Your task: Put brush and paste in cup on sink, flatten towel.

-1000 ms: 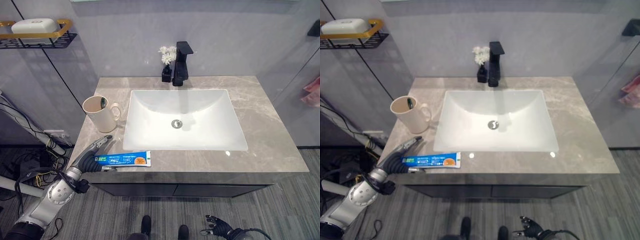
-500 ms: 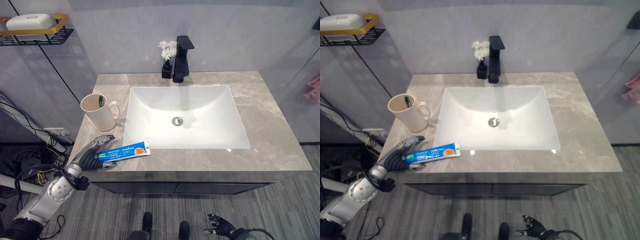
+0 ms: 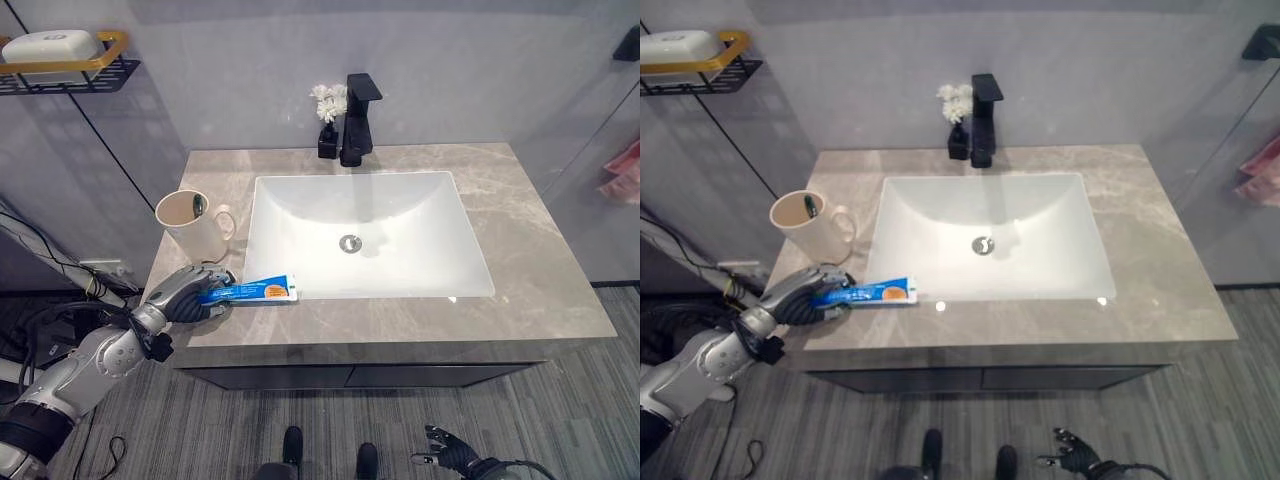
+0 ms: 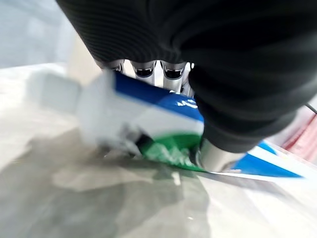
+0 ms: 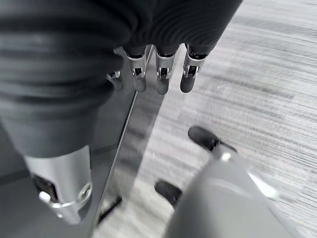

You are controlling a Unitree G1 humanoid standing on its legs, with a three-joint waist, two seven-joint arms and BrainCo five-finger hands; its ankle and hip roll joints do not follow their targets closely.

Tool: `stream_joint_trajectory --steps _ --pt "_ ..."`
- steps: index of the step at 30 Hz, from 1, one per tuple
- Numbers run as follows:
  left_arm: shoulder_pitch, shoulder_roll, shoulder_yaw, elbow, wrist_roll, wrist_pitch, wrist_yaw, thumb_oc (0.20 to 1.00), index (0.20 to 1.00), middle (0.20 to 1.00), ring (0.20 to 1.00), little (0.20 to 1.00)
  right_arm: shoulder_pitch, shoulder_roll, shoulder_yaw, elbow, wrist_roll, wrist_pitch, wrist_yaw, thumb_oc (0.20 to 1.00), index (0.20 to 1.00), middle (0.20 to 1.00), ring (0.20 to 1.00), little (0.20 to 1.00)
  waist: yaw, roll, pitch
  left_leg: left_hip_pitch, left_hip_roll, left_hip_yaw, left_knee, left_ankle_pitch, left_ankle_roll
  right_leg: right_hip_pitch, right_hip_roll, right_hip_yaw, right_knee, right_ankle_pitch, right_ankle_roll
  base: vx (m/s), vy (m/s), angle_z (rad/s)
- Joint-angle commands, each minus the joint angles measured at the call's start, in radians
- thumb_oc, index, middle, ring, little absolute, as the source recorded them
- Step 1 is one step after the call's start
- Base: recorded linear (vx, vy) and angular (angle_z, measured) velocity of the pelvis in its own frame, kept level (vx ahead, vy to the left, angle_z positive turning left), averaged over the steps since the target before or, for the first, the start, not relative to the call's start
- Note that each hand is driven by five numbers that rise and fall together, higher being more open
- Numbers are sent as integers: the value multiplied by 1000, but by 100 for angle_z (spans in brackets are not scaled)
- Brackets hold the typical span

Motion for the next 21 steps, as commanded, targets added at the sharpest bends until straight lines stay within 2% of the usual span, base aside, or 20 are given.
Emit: stream_joint_trajectory --steps 1,7,8,11,13,15,19,20,21 --pt "84 -70 -179 48 129 -18 -57 200 200 200 200 200 -11 -1 -51 31 84 -31 -50 1000 1000 1000 1000 1000 -38 -25 -29 80 22 31 8 -59 -40 -29 -45 34 3 100 100 30 2 -2" --pt "83 -61 -141 18 142 -14 -21 200 200 200 200 200 -8 10 -186 124 202 -30 -86 1000 1000 1000 1000 1000 -38 -25 -46 102 21 30 8 -68 -39 -7 -48 31 3 96 100 5 0 0" --pt "89 -53 -96 -13 140 -8 -4 200 200 200 200 200 1 7 -249 132 251 -31 -97 1000 1000 1000 1000 1000 -38 -29 -55 103 17 29 8 -58 -39 -4 -51 29 3 106 98 36 -10 -2" --pt "86 -60 -29 -42 136 3 36 200 200 200 200 200 6 -4 -352 156 347 -34 -119 1000 1000 1000 1000 1000 -44 -33 -73 123 19 24 8 -76 -39 18 -51 23 3 92 100 44 -4 -2" --pt "79 -58 -5 -61 141 8 52 200 200 200 200 200 4 -16 -378 153 360 -36 -130 1000 1000 1000 1000 1000 -46 -36 -74 122 16 24 8 -64 -39 17 -54 22 3 102 98 0 0 0" --pt "40 -57 64 -111 169 20 121 200 200 200 200 200 0 -61 -458 122 371 -52 -190 1000 1000 1000 1000 1000 -53 -44 -94 137 18 22 8 -81 -40 36 -55 19 3 91 99 32 -5 0" --pt "-27 -79 160 -175 220 54 220 200 200 200 200 200 13 -116 -545 -70 350 -69 -279 1000 1000 1000 1000 1000 -68 -54 -104 144 16 20 8 -74 -40 46 -59 14 3 101 94 9 0 0" --pt "-56 -102 219 -204 254 74 278 200 200 200 200 200 47 -140 -603 -301 261 -76 -349 1000 1000 1000 1000 1000 -81 -55 -110 153 15 22 8 -78 -39 54 -59 15 3 100 93 0 0 0" --pt "-71 -109 242 -210 274 85 299 200 200 200 200 200 55 -150 -626 -384 224 -89 -366 1000 1000 1000 1000 1000 -88 -57 -116 154 14 23 8 -80 -38 56 -60 17 3 100 93 0 0 0"
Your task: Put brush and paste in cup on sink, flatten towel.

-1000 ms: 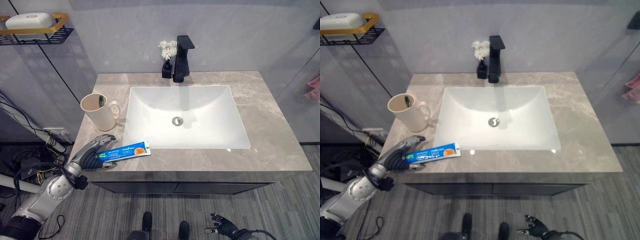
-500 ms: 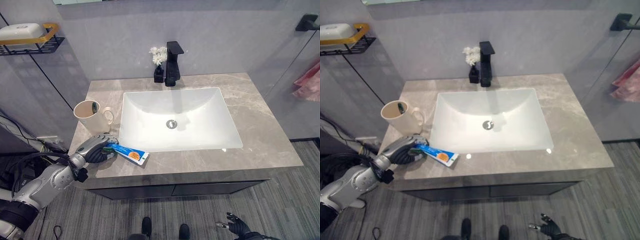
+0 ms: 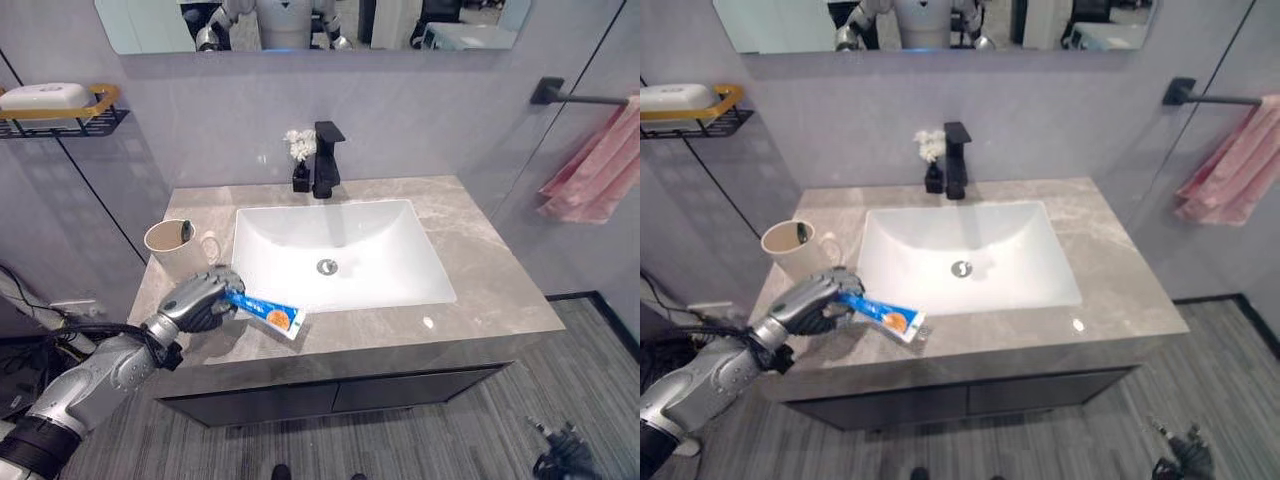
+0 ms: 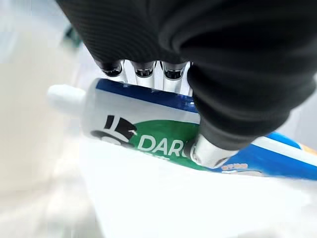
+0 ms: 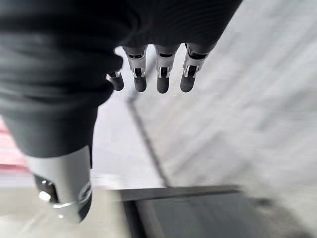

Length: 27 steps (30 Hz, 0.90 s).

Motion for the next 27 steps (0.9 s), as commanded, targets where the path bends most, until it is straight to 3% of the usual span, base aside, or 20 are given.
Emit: stream_joint_trajectory --steps 1,5,10,14,16,17,20,27 --pt "-141 -79 144 -36 69 39 176 200 200 200 200 200 33 -55 -89 -314 -161 -69 -134 1000 1000 1000 1000 1000 -12 -14 -44 73 11 25 8 -66 -42 -22 -64 13 -2 109 95 0 0 0" --pt "-217 -67 201 -64 159 76 230 200 200 200 200 200 22 -121 -140 -572 -421 -61 -208 1000 1000 1000 1000 1000 -23 -13 -56 89 12 32 8 -72 -41 -11 -62 20 -2 105 94 35 7 -3" --pt "-330 -20 229 -92 201 116 255 200 200 200 200 200 -73 -178 -97 -805 -511 -75 -164 1000 1000 1000 1000 1000 -18 -12 -75 105 15 39 8 -84 -42 1 -58 30 -2 94 96 11 7 -6" --pt "-508 1 153 -60 191 151 265 200 200 200 200 200 -240 -226 110 -892 -435 -56 -13 1000 1000 1000 1000 1000 -8 -19 -82 107 13 47 8 -70 -44 -1 -57 34 -2 108 94 -34 -7 -4" --pt "-542 2 136 -51 181 156 264 200 200 200 200 200 -271 -227 143 -886 -398 -53 17 1000 1000 1000 1000 1000 -5 -23 -79 107 14 47 8 -69 -44 0 -57 34 -2 108 93 0 0 0" --pt "-599 -26 91 -36 154 167 262 200 200 200 200 200 -356 -210 270 -863 -341 -27 61 1000 1000 1000 1000 1000 8 -27 -85 107 13 46 8 -65 -44 1 -59 32 -2 112 92 -58 -6 7" --pt "-677 -42 47 -20 140 183 264 200 200 200 200 200 -476 -174 426 -853 -272 -1 137 1000 1000 1000 1000 1000 17 -31 -83 110 13 47 8 -61 -45 5 -58 31 -2 112 90 -16 0 5" --pt "-810 -74 -67 2 126 196 287 200 200 200 200 200 -712 -12 667 -852 -114 -14 187 1000 1000 1000 1000 1000 45 -31 -76 106 15 36 8 -59 -48 9 -59 17 -2 106 89 -10 0 0"
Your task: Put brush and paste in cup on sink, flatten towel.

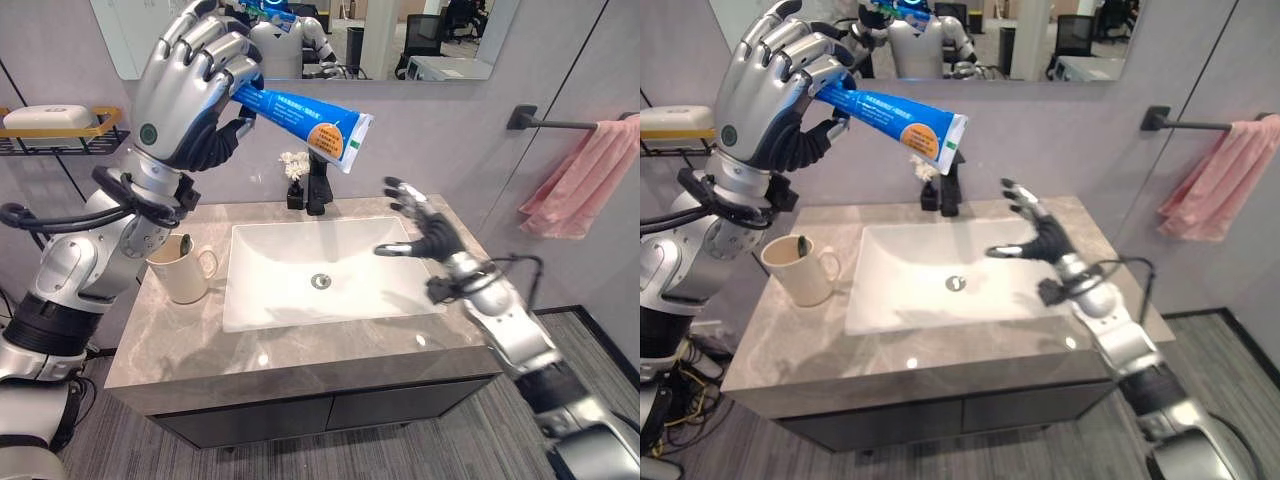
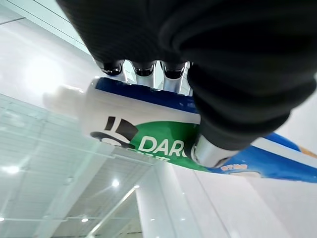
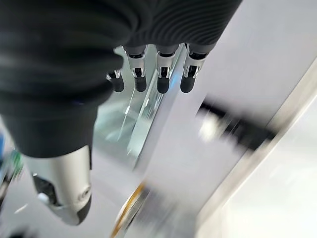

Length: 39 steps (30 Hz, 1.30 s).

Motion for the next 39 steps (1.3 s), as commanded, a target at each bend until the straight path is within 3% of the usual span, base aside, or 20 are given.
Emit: stream_joint_trajectory --steps 1,4,7,10,18,39 --pt "-80 -41 35 38 -49 38 72 200 200 200 200 200 -73 69 -27 -61 156 -77 12 1000 1000 1000 1000 1000 46 -25 -42 50 18 18 3 -51 -62 -36 -60 -9 -3 110 91 -28 6 3" --pt "-81 -39 34 27 -43 35 78 200 200 200 200 200 -92 112 -22 -71 204 -96 12 1000 1000 1000 1000 1000 49 -27 -40 46 17 14 3 -48 -63 -37 -61 -15 -3 110 91 -9 4 5" --pt "-67 -74 29 22 -16 41 124 200 200 200 200 200 -122 296 -24 -66 451 -180 28 1000 1000 1000 1000 1000 73 -31 -33 35 13 -1 3 -33 -63 -39 -68 -31 -3 116 89 -2 18 14" --pt "-40 -83 33 13 5 45 156 200 200 200 200 200 -149 349 -51 -81 453 -230 -30 1000 1000 1000 1000 1000 97 -34 -35 33 12 -16 3 -44 -64 -29 -72 -47 -3 105 90 14 13 21" --pt "-4 -133 29 -12 -5 38 176 200 200 200 200 200 -208 383 -91 -100 355 -267 -152 1000 1000 1000 1000 1000 120 -43 -32 20 3 -41 3 -40 -59 -26 -79 -70 -3 105 86 0 8 13" --pt "137 -256 15 -105 -87 -2 135 200 200 200 200 200 -234 384 -146 -179 138 -254 -314 1000 1000 1000 1000 1000 133 -40 -20 4 -5 -52 3 -25 -48 -35 -88 -81 -3 118 82 -3 4 1"
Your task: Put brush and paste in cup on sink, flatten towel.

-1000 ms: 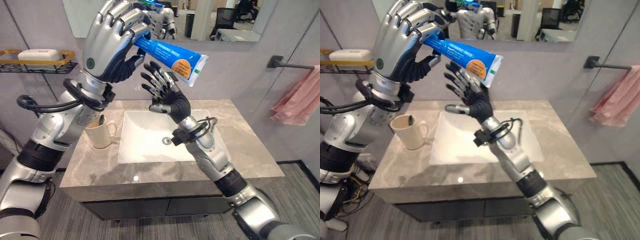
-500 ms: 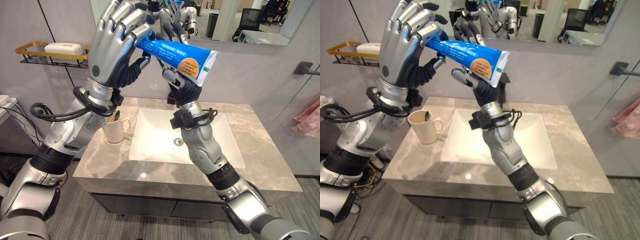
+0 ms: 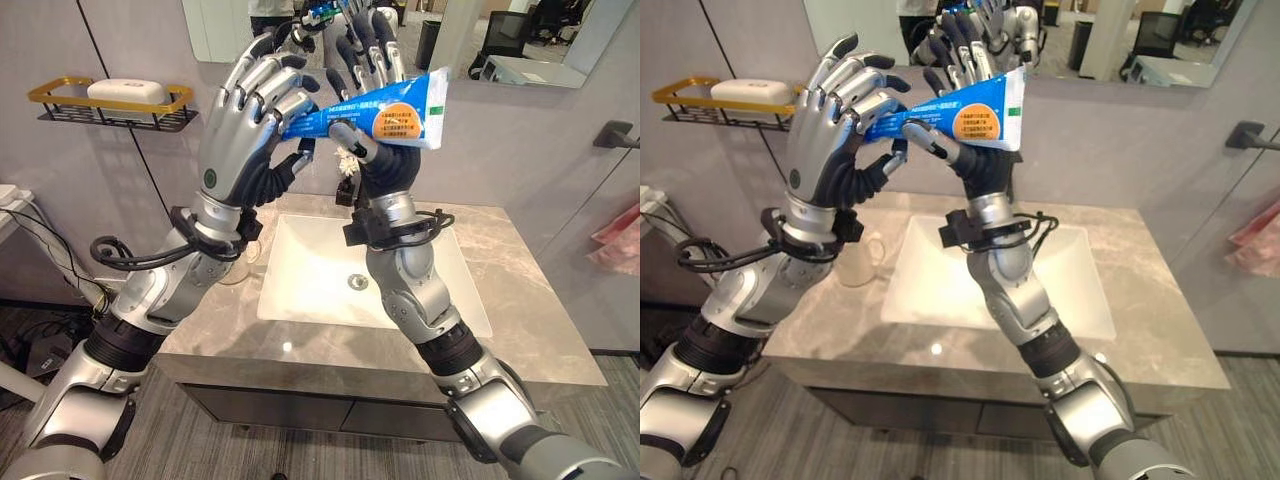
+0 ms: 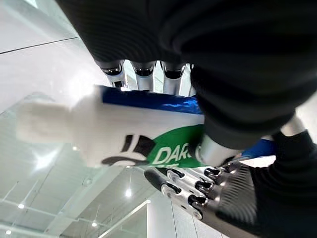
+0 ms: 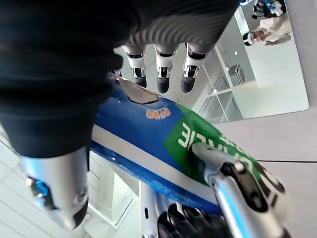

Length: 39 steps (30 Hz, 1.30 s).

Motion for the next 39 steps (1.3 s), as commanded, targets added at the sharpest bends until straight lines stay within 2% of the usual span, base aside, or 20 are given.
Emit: stream_joint_trajectory --steps 1,2,3,6,9,10,11,12,13,14,15,23,30,31,32,33,36,39 --pt "-18 -14 29 -2 -62 -12 4 200 200 200 200 200 -73 8 -68 -96 -46 -51 -24 1000 1000 1000 1000 1000 24 -34 -35 39 6 32 3 -29 -35 -40 -83 4 -2 144 81 -33 -5 1" --pt "-11 -22 26 -3 -71 -11 3 200 200 200 200 200 -73 6 -73 -104 -54 -53 -31 959 959 959 959 959 24 -35 -34 39 6 31 3 -30 -34 -40 -83 5 -2 144 80 0 0 0" --pt "5 -42 24 -12 -91 -16 2 200 200 200 200 200 -68 9 -76 -117 -63 -52 -42 1000 1000 1000 1000 1000 24 -34 -31 38 7 31 3 -29 -33 -40 -83 4 -2 143 80 0 0 0" --pt "17 -56 16 -9 -108 -18 2 200 200 200 200 200 -60 14 -76 -127 -72 -50 -55 1000 1000 1000 1000 1000 23 -33 -31 43 9 31 3 -41 -34 -36 -82 3 -2 132 82 31 -2 1" --pt "21 -65 8 -11 -116 -23 -1 200 200 200 200 200 -54 13 -71 -127 -72 -47 -55 1000 1000 1000 1000 1000 22 -33 -27 38 8 31 3 -29 -33 -41 -83 2 -2 142 80 -6 -4 0" --pt "23 -67 7 -12 -118 -23 -2 200 200 200 200 200 -52 12 -71 -127 -72 -47 -57 953 953 953 953 953 22 -33 -26 37 8 30 3 -29 -33 -41 -83 2 -2 142 80 0 0 0" --pt "27 -69 3 -16 -123 -24 -6 200 200 200 200 200 -47 13 -71 -128 -70 -46 -58 777 777 777 777 777 21 -33 -27 41 10 29 3 -41 -34 -37 -81 3 -2 131 81 0 0 0" --pt "28 -71 1 -17 -126 -24 -7 200 200 200 200 200 -44 13 -69 -130 -71 -47 -59 570 570 570 570 570 21 -33 -23 36 8 29 3 -29 -33 -41 -82 1 -2 140 79 0 0 0" --pt "29 -74 -2 -16 -131 -24 -8 200 200 200 200 200 -41 14 -67 -129 -71 -46 -59 511 511 511 511 511 20 -33 -22 37 9 28 3 -29 -33 -41 -82 2 -2 140 79 0 0 0" --pt "30 -74 -2 -13 -133 -23 -7 200 200 200 200 200 -37 16 -68 -127 -68 -47 -62 288 288 288 288 288 20 -32 -24 41 10 29 3 -41 -33 -37 -80 1 -2 130 81 39 -6 1" --pt "30 -74 -2 -12 -133 -23 -7 200 200 200 200 200 -37 16 -68 -127 -68 -47 -63 200 200 200 200 200 20 -32 -25 41 10 29 3 -41 -33 -37 -80 1 -2 130 81 52 -5 0" --pt "33 -95 -16 -18 -156 -27 -9 200 200 200 200 200 -24 26 -70 -131 -64 -51 -78 200 200 200 200 200 18 -35 -18 37 12 30 3 -31 -32 -42 -79 3 -2 140 78 7 -2 0" --pt "66 -107 -11 -35 -188 -32 -12 200 200 200 200 200 -17 20 -78 -140 -88 -49 -103 200 200 200 200 200 16 -35 -21 44 12 32 3 -46 -31 -35 -78 1 -2 129 80 7 0 0" --pt "70 -109 -9 -37 -192 -31 -10 360 360 360 360 360 -15 21 -78 -139 -89 -50 -107 200 200 200 200 200 16 -35 -21 44 12 32 3 -46 -31 -35 -79 0 -2 129 79 0 0 0" --pt "77 -112 -6 -41 -199 -32 -9 580 580 580 580 580 -13 21 -77 -138 -88 -51 -111 200 200 200 200 200 17 -35 -21 44 11 31 3 -46 -30 -35 -79 -1 -2 129 79 0 0 0" --pt "86 -116 -3 -49 -206 -30 -10 1000 1000 1000 1000 1000 -11 22 -76 -141 -85 -52 -114 200 200 200 200 200 17 -35 -20 43 10 30 3 -46 -30 -35 -79 -1 -2 129 79 0 0 0" --pt "100 -127 2 -75 -244 -45 -13 1000 1000 1000 1000 1000 -4 28 -74 -147 -81 -53 -123 200 200 200 200 200 18 -35 -16 38 8 31 3 -34 -29 -39 -82 -3 -2 139 77 -28 2 0" --pt "115 -154 7 -99 -291 -54 6 1000 1000 1000 1000 1000 -6 55 -61 -128 -48 -64 -132 200 200 200 200 200 19 -34 -17 44 10 31 3 -47 -29 -37 -83 -1 -2 130 79 14 1 0"
